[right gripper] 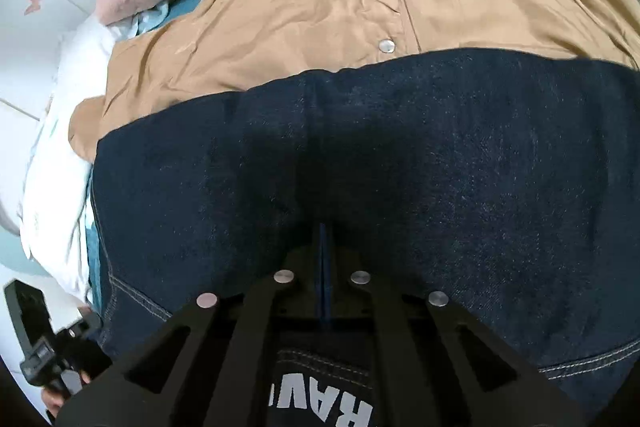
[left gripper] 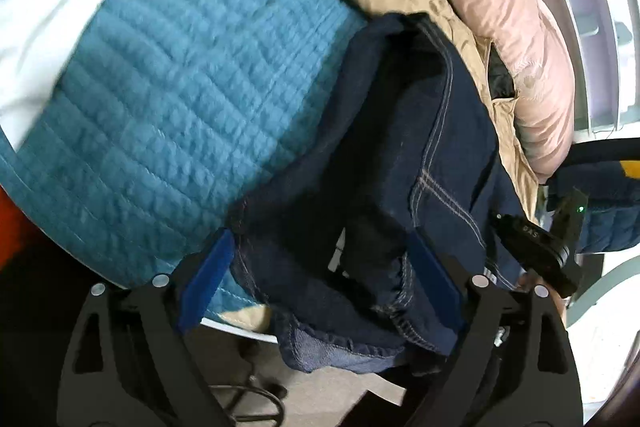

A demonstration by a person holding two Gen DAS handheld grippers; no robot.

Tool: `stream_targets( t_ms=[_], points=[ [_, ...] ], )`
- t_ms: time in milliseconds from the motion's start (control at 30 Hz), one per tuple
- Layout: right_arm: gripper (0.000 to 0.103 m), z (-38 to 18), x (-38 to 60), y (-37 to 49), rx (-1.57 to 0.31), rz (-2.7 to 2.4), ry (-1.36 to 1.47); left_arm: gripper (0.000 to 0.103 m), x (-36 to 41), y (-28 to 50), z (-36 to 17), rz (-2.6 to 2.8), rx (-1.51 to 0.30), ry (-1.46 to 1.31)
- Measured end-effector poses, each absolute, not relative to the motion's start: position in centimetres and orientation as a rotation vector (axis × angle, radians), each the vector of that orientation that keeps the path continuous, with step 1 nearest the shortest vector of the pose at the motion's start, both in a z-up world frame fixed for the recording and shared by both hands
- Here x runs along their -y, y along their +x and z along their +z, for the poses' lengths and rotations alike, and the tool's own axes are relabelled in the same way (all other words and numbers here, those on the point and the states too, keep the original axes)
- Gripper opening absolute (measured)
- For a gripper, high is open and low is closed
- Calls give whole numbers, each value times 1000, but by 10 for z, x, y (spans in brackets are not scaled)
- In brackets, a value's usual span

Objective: Fold large clothes
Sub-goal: 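Lay the jacket down with the right tool while the left tool folds the sleeve inward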

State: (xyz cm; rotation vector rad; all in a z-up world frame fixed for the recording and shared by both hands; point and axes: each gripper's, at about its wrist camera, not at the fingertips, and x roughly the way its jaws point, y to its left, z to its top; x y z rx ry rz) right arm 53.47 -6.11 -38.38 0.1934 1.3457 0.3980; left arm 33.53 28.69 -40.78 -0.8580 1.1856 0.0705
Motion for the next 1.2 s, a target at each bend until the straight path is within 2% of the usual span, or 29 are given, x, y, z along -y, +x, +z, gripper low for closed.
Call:
stream_targets(
  t_ms=[100, 400, 567, 667, 833, 967, 1033, 1067, 1100, 1200],
  points=[
    [0, -384, 62, 534, -1340, 414, 174, 88, -282, 333, -411, 68, -1220, -829],
    [0, -378, 64, 532, -1339, 423, 216, 88, -263, 303, -437, 29, -1300, -1067],
    [0, -375, 64, 528, -1315, 432, 243, 88, -264, 307, -442, 16, -1273, -1130],
    [5, -361, 71, 511, -1306, 454, 255, 76, -259, 310, -428, -35, -1217, -1067],
    [5, -350, 74, 460, -1329, 507, 208, 76, -252, 322, -427, -67, -1204, -1038],
    [0, -376, 82, 431, -1359, 493, 232, 75, -247, 331, -437, -58, -1218, -1034],
    [0, -385, 85, 430, -1341, 501, 254, 64, -246, 331, -436, -48, -1218, -1007],
    [0, -385, 85, 430, -1343, 499, 262, 53, -246, 331, -435, -42, -1212, -1002],
    [0, -382, 84, 430, -1346, 496, 268, 33, -246, 330, -433, -51, -1196, -1008],
    [3, -367, 87, 421, -1354, 495, 293, 27, -243, 327, -414, -83, -1142, -960]
  ],
)
